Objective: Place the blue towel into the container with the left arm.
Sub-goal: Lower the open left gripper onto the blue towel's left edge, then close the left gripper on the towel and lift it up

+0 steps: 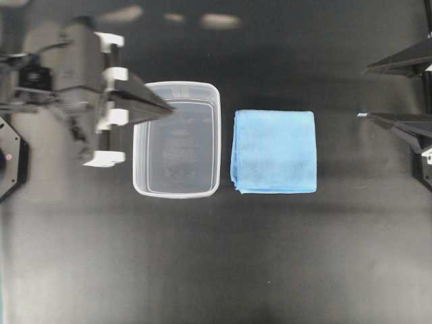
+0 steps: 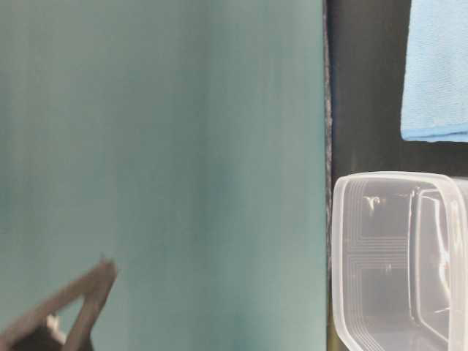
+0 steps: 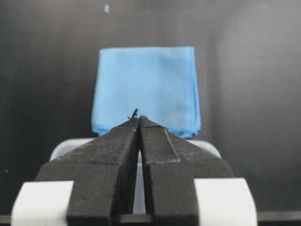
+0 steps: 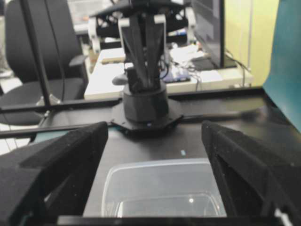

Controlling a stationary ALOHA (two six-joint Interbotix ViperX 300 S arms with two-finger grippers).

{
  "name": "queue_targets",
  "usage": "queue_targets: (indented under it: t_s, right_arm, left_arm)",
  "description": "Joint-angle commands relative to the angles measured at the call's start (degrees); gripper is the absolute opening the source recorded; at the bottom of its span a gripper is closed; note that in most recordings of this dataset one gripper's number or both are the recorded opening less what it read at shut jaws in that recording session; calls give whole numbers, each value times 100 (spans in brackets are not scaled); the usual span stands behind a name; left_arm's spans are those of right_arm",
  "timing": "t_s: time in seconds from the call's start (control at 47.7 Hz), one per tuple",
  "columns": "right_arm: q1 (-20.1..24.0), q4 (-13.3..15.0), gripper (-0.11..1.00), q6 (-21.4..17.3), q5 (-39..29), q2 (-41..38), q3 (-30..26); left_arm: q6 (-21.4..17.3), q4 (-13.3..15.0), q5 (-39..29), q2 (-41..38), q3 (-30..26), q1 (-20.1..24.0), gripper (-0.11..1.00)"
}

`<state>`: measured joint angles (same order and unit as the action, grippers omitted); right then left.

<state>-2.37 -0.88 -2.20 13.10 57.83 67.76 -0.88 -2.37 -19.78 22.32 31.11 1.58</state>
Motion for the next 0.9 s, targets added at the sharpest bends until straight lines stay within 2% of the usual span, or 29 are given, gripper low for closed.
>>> queue_targets:
  t_s: [0.0, 0.105, 0.294, 0.398, 0.65, 0.881]
  right_arm:
    - [-9, -18, 78, 0, -35, 26, -88]
    - [-9, -18, 77, 0, -132, 97, -97]
    - [-9, -9, 77, 0, -272, 237, -97]
    - [-9, -18, 77, 0, -281, 299, -79]
    - [-9, -18, 77, 0, -290, 360, -70]
    - [-9, -18, 77, 0, -299, 360, -70]
  left_arm:
    - [0, -18, -185, -422, -589, 53, 3]
    - [0, -18, -545, -940, -1090, 88, 16]
    - [-9, -18, -949, -1969, -2030, 105, 70]
    - [-53, -18, -1134, -2593, -2566, 114, 89]
    - [-606, -18, -1494, -3964, -3551, 44, 90]
    - [-668, -18, -1749, -4860, -4061, 9, 90]
